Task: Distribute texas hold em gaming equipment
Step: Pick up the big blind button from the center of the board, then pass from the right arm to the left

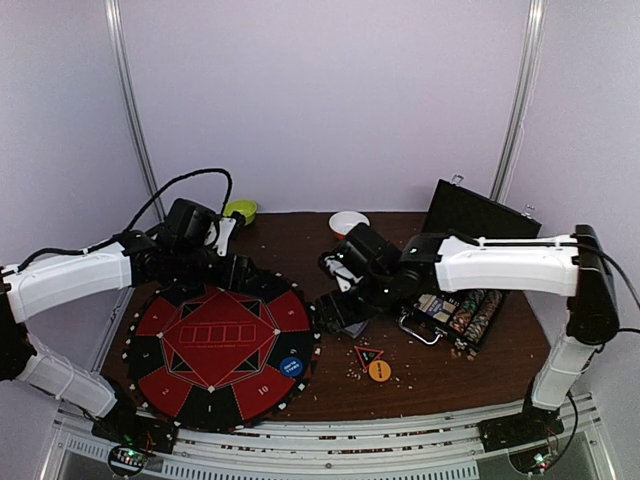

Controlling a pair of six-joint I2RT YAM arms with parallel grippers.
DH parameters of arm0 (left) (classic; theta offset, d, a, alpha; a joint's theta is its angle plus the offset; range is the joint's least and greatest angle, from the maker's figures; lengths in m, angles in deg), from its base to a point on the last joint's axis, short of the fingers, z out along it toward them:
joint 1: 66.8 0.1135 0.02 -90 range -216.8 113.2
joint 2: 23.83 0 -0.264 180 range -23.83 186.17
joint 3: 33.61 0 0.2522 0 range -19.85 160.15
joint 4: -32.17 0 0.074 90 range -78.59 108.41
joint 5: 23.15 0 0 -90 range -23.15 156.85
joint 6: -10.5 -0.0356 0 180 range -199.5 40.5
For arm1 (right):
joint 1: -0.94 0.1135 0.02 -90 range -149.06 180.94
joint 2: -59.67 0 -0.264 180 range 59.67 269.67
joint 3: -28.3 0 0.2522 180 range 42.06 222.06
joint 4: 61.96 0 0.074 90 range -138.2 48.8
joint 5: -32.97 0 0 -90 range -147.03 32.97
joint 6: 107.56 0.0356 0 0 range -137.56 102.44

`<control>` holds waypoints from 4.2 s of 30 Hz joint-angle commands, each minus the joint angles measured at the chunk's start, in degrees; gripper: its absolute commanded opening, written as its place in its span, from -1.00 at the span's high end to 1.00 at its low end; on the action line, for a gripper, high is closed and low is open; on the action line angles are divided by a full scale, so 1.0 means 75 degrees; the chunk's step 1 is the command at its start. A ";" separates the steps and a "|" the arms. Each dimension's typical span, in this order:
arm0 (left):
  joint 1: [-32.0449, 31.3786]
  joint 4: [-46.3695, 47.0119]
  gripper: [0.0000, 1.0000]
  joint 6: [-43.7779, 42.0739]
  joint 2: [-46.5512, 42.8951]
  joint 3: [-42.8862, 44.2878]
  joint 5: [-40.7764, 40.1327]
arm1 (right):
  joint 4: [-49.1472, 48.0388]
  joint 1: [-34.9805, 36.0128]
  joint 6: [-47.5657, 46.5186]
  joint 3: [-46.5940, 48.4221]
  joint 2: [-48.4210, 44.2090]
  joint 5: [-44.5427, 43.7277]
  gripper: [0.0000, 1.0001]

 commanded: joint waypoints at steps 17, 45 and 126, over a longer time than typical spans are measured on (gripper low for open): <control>0.0030 0.0050 -0.43 -0.0309 0.0175 0.0259 0.0019 | -0.0013 0.0368 0.0328 -0.3263 -0.1132 -0.0616 -0.92; 0.0026 0.0088 -0.43 -0.0506 0.0237 0.0269 -0.0038 | 0.0557 0.0638 -0.0005 -0.2856 -0.0110 -0.1017 0.14; 0.5078 -0.3346 1.00 0.2814 -0.3577 -0.2121 -0.0021 | -0.3043 0.2029 -0.3931 -0.2376 -0.3072 -0.3176 -0.80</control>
